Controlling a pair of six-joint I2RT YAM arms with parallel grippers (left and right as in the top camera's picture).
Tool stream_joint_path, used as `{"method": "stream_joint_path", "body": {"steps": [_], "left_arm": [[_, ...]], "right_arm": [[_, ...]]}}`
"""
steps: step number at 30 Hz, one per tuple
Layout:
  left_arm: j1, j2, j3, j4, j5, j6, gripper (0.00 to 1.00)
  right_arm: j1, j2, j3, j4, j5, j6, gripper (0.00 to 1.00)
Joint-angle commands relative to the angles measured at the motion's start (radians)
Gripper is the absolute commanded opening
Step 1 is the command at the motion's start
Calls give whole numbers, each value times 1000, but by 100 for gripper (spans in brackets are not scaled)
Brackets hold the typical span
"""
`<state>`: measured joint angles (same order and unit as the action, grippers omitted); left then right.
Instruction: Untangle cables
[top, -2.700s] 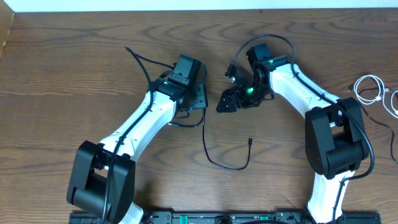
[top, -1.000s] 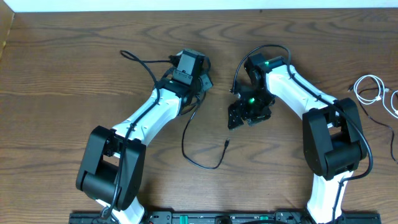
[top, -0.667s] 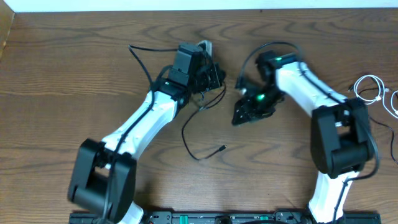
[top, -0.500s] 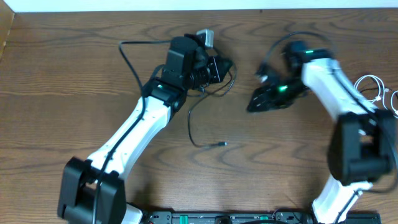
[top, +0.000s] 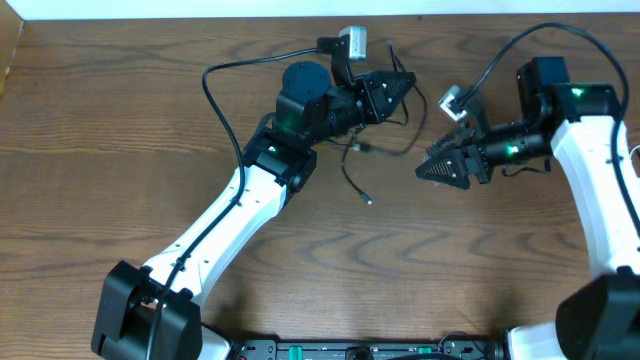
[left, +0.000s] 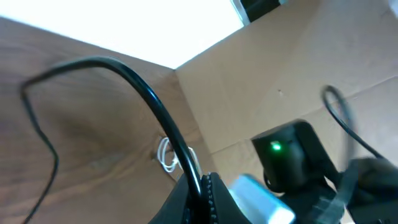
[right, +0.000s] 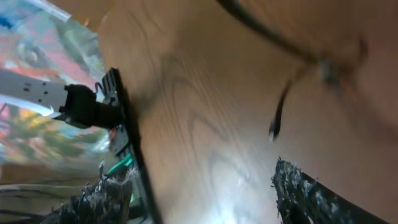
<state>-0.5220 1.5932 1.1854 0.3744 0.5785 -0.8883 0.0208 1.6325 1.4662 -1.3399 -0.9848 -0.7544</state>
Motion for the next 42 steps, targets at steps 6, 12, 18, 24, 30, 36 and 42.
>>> {"method": "stream_joint_path", "body": {"steps": [6,12,18,24,30,36,42], "left_arm": [[3,-8,4,9,15,-251,7],[3,-8,4,10,60,-412,8],[-15,-8,4,10,85,-454,7],[-43,-8,4,28,84,-457,8],[-63,-8,4,58,81,-456,8],[-64,-8,4,61,68,-424,8],[-64,-8,4,-3,61,-289,9]], "right_arm": [[-2,-64,9,87,-98,-96,66],[-2,-64,9,193,-98,0,64],[-1,-64,9,271,-98,87,59],[0,-64,9,281,-99,96,59],[0,-64,9,282,-99,114,52],[0,-64,9,274,-99,114,19],[0,-64,9,257,-75,114,8]]}}
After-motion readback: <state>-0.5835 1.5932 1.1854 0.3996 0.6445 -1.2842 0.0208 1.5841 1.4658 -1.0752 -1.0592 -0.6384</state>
